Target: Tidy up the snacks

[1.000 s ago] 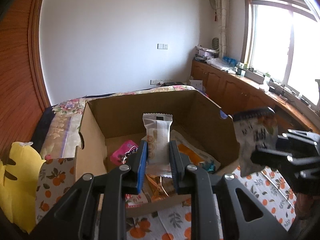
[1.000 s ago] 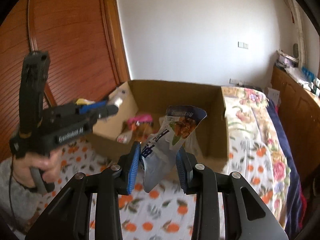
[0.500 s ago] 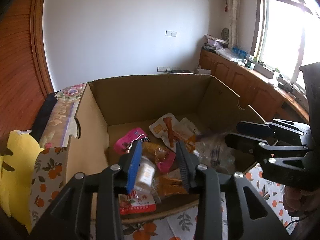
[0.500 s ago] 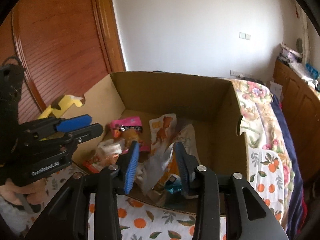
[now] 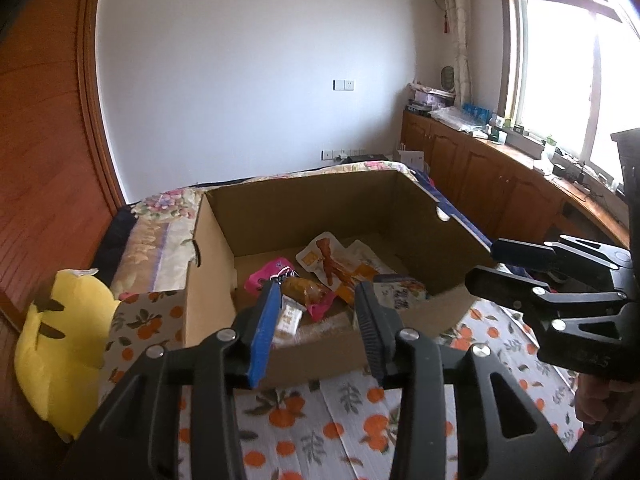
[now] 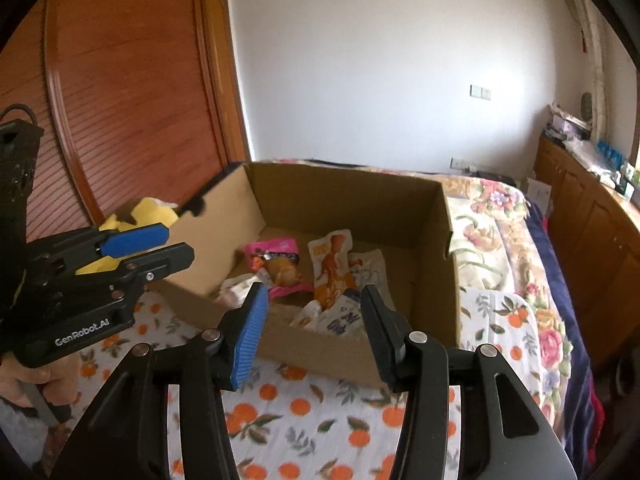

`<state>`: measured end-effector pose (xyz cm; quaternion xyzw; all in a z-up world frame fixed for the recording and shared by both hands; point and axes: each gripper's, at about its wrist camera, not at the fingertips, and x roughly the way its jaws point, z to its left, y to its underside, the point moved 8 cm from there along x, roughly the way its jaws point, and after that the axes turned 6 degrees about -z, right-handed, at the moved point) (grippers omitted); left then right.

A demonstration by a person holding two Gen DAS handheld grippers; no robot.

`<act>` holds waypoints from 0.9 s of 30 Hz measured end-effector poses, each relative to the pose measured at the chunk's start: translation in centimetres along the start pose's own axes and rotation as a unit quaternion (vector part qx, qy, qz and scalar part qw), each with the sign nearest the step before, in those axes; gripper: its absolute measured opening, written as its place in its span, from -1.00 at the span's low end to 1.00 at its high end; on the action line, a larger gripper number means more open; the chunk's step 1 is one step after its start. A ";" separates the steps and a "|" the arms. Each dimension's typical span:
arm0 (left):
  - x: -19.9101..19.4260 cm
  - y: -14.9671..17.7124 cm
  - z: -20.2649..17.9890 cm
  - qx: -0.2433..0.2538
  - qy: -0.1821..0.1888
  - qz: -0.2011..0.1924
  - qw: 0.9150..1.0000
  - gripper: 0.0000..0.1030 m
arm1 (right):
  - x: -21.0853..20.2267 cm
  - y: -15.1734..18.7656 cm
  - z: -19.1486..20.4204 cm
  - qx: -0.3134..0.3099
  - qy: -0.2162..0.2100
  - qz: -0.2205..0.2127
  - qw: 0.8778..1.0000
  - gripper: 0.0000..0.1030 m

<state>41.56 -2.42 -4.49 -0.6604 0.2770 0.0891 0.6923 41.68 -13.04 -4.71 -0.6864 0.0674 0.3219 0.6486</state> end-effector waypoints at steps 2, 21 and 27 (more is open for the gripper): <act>-1.5 0.4 -0.5 0.002 -0.002 -0.002 1.000 -0.23 | -1.7 0.2 0.6 0.001 0.000 -0.007 1.000 -0.05; -15.3 6.8 -5.4 0.020 -0.001 -0.033 0.999 -0.16 | -15.5 7.0 5.0 0.006 0.016 -0.047 0.999 0.00; -18.3 8.2 -6.1 0.026 -0.008 -0.045 0.999 -0.07 | -18.3 8.6 6.0 0.008 0.023 -0.060 0.998 0.18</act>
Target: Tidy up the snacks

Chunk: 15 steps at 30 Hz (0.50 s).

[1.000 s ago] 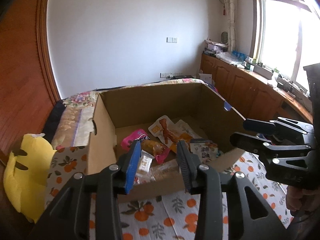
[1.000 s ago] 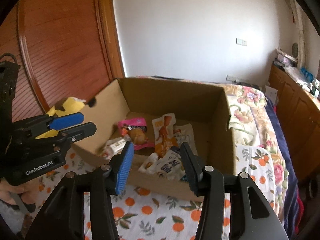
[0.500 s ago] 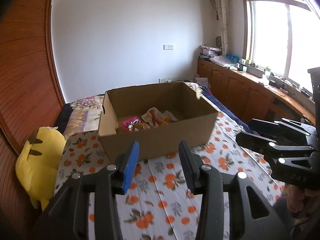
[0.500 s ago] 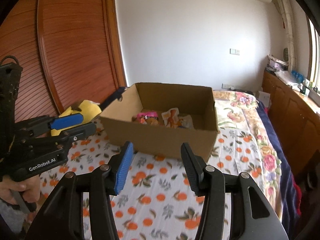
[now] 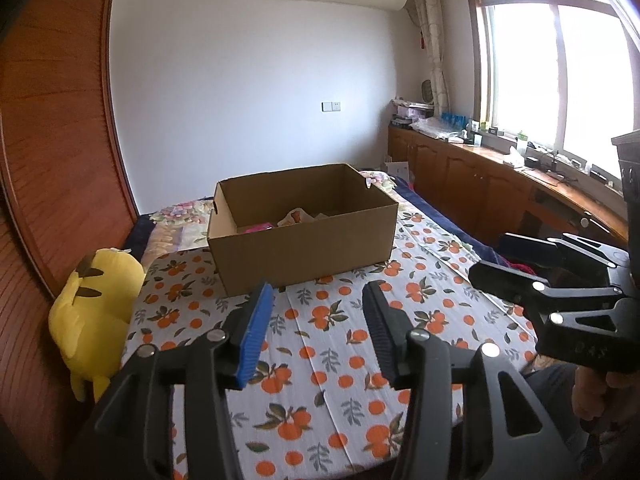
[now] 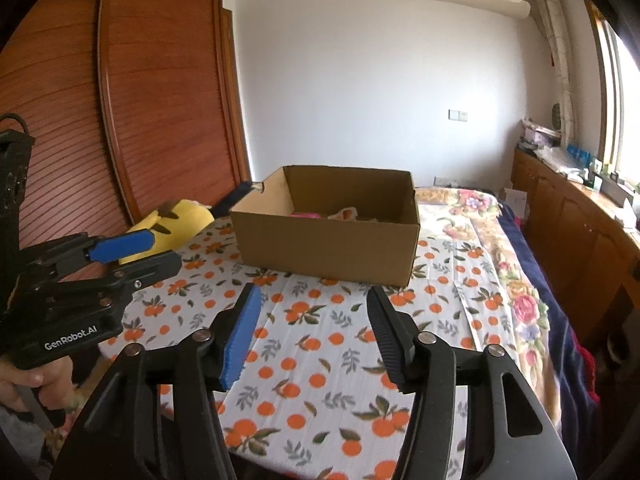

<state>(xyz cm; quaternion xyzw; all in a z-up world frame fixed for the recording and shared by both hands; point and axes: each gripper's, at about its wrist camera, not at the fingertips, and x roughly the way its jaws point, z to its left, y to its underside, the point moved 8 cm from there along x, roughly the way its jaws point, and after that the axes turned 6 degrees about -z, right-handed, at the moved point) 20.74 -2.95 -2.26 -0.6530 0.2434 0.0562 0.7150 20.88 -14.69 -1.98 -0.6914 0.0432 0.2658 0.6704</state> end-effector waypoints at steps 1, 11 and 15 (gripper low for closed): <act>-0.4 0.2 -0.1 0.002 -0.001 -0.001 1.000 -0.07 | -0.5 0.3 0.1 0.001 0.002 -0.001 1.000 0.22; -4.1 2.0 -0.9 -0.006 -0.020 -0.012 1.000 0.18 | -4.1 2.4 -0.1 0.014 0.026 -0.018 0.999 0.74; -5.4 3.2 -1.0 -0.011 -0.029 -0.020 0.999 0.33 | -5.1 3.3 0.0 0.016 0.029 -0.022 0.999 1.00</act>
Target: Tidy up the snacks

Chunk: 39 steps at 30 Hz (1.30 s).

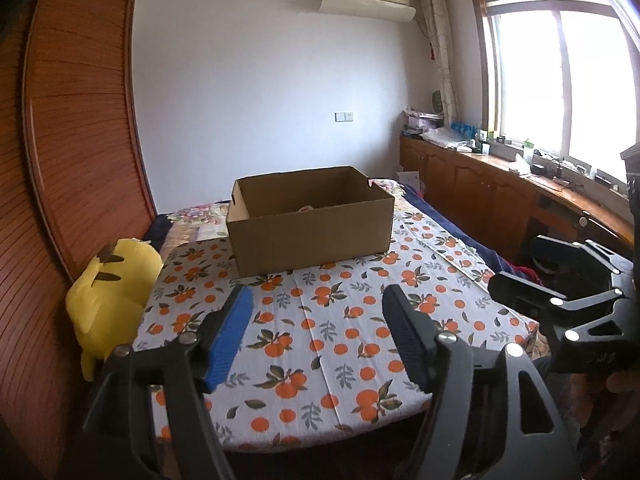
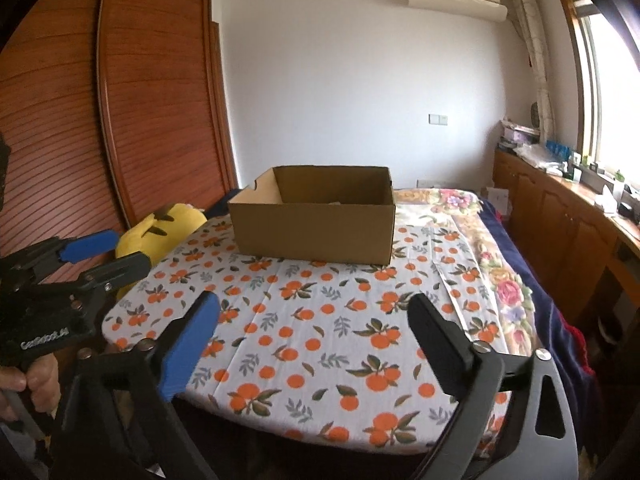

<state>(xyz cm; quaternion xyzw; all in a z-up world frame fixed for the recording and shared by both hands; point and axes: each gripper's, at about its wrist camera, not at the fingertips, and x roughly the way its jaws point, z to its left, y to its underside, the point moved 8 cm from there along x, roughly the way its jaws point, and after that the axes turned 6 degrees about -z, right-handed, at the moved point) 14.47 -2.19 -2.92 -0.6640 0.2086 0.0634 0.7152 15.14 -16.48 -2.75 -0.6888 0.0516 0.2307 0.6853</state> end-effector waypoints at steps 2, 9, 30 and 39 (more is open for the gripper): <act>-0.5 0.6 0.0 -0.006 -0.002 0.002 1.000 0.36 | -0.5 0.2 0.2 -0.001 0.000 -0.007 1.000 0.99; -1.7 1.8 0.9 -0.016 -0.028 -0.007 0.999 0.82 | -1.7 0.5 0.2 0.001 0.014 -0.014 1.000 1.00; -3.8 1.4 1.2 -0.019 -0.052 -0.040 0.998 0.99 | -3.7 0.3 -1.0 0.014 0.041 -0.038 0.998 1.00; -3.9 1.7 1.1 -0.017 -0.056 -0.039 0.998 0.99 | -4.0 0.4 -1.3 0.014 0.043 -0.040 0.998 1.00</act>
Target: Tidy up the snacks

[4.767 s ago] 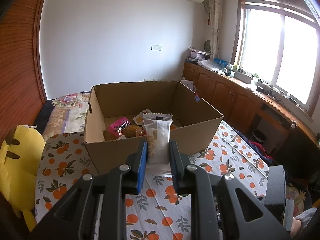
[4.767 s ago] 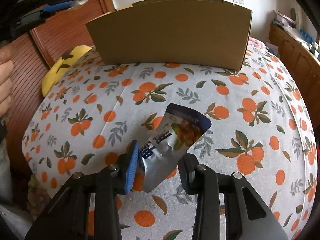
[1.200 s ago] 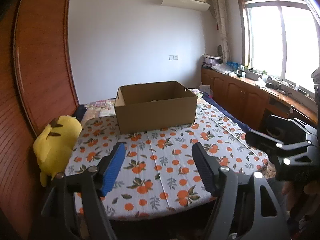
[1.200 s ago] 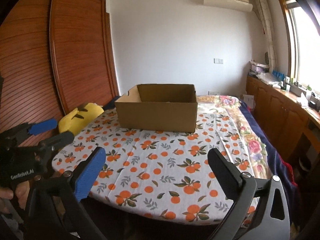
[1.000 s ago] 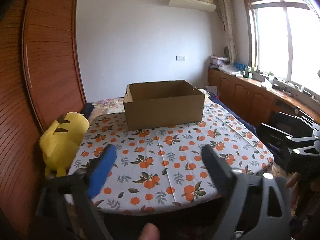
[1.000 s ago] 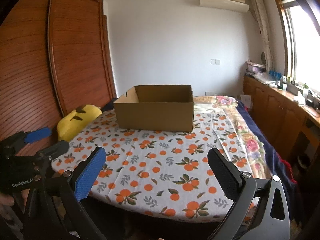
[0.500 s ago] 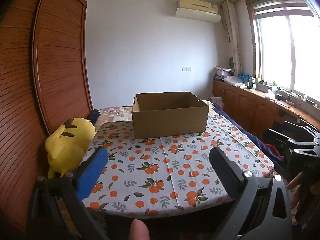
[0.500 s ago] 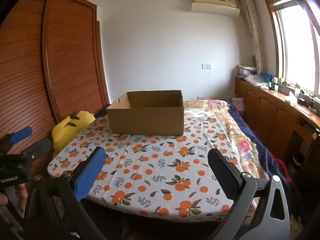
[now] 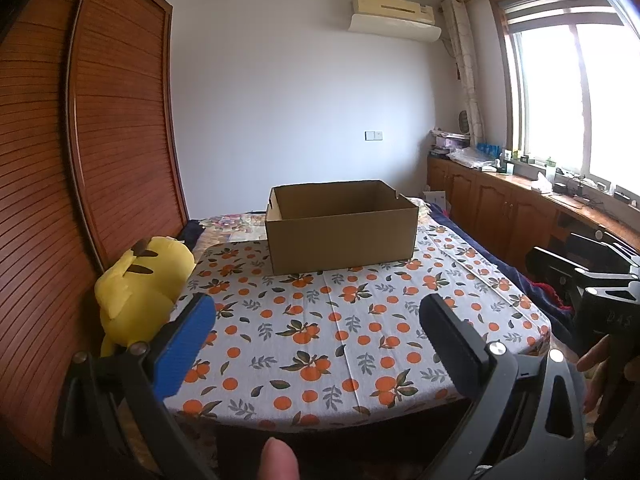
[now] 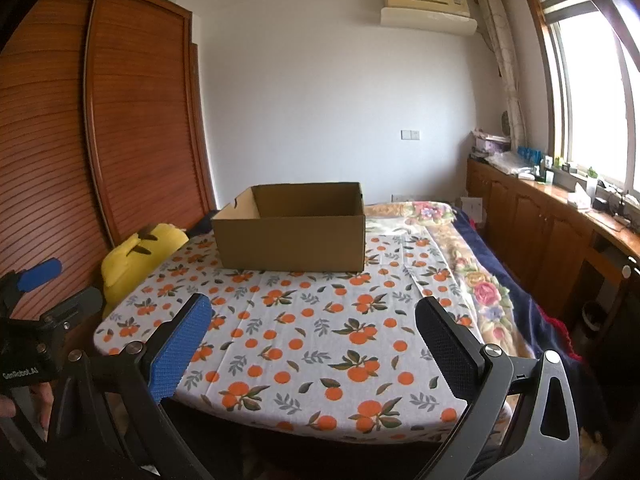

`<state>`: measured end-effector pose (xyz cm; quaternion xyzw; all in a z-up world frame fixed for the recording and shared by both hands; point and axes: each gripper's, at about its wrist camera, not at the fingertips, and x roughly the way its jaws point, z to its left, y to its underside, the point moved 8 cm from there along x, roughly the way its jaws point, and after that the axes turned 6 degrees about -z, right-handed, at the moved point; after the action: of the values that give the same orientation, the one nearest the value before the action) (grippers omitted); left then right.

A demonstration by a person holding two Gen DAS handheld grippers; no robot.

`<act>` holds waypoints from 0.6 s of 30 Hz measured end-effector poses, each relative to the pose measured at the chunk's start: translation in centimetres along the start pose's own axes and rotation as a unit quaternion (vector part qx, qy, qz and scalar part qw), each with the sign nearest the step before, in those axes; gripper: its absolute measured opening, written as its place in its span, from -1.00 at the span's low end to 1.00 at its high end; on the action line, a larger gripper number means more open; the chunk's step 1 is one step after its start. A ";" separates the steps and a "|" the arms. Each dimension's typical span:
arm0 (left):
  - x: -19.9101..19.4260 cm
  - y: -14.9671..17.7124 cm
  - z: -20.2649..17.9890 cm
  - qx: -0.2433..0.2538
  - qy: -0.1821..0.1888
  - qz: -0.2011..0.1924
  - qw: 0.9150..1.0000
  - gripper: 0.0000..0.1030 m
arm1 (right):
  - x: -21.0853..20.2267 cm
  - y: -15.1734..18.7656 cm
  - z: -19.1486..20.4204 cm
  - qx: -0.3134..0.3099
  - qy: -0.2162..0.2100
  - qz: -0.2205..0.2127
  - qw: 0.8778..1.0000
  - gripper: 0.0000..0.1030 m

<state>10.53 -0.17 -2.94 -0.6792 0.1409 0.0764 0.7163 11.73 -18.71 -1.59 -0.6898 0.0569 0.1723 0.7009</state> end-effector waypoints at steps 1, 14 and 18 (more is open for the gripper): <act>0.0 0.0 0.0 0.000 -0.001 0.000 1.000 0.99 | -0.1 0.0 0.1 0.000 0.000 0.000 1.000 1.00; -0.3 0.2 0.5 0.000 -0.014 -0.002 1.000 0.99 | -0.4 0.0 0.1 -0.002 0.003 -0.001 1.000 1.00; -0.4 0.1 0.8 -0.003 -0.021 -0.005 1.000 0.99 | -0.5 -0.1 0.1 -0.002 0.004 -0.001 1.000 1.00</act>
<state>10.22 0.63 -2.87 -0.6800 0.1217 0.0873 0.7178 11.32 -18.71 -1.38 -0.6921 0.0584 0.1688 0.6993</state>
